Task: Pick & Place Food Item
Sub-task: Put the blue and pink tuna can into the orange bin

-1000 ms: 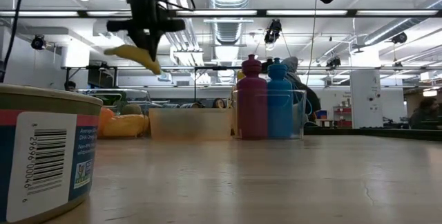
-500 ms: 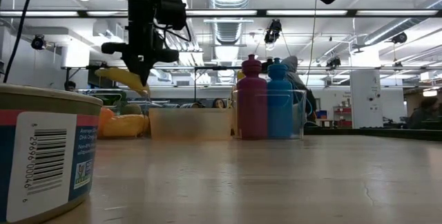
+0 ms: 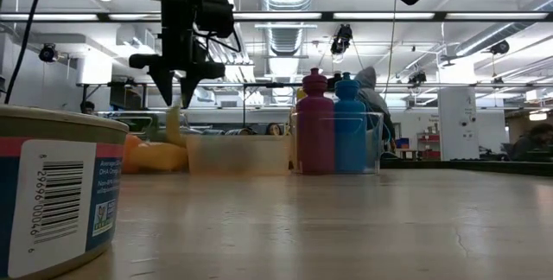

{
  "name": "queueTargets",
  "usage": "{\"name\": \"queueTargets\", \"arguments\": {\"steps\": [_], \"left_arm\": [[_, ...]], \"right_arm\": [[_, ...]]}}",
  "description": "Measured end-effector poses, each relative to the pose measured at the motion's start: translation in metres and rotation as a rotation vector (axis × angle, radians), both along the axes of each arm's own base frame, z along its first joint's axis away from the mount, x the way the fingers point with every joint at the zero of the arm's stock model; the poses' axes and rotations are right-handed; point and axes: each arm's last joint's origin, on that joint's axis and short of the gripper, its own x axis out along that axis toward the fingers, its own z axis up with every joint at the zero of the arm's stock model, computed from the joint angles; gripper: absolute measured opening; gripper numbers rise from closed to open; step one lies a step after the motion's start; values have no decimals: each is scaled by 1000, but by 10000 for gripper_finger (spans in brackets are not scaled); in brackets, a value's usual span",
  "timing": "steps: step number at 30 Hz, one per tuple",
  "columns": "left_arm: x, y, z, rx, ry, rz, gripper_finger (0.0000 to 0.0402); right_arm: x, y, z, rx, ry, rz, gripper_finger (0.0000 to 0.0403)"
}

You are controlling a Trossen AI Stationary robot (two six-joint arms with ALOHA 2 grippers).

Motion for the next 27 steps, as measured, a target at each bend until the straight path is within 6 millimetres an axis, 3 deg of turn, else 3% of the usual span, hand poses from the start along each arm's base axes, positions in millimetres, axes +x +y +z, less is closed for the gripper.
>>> {"name": "queueTargets", "arguments": {"steps": [10,16,21,27], "left_arm": [[-3,0,4,10,-11,6,242],[-13,-10,30,54,-90,-11,262],[-21,-40,56,96,-174,-124,272],[-16,-93,71,104,-248,-320,277]], "right_arm": [[0,0,0,0,0,0,370],[0,0,0,-1,1,0,370],[0,0,0,-3,1,2,370],[0,0,0,-7,1,5,370]]}}
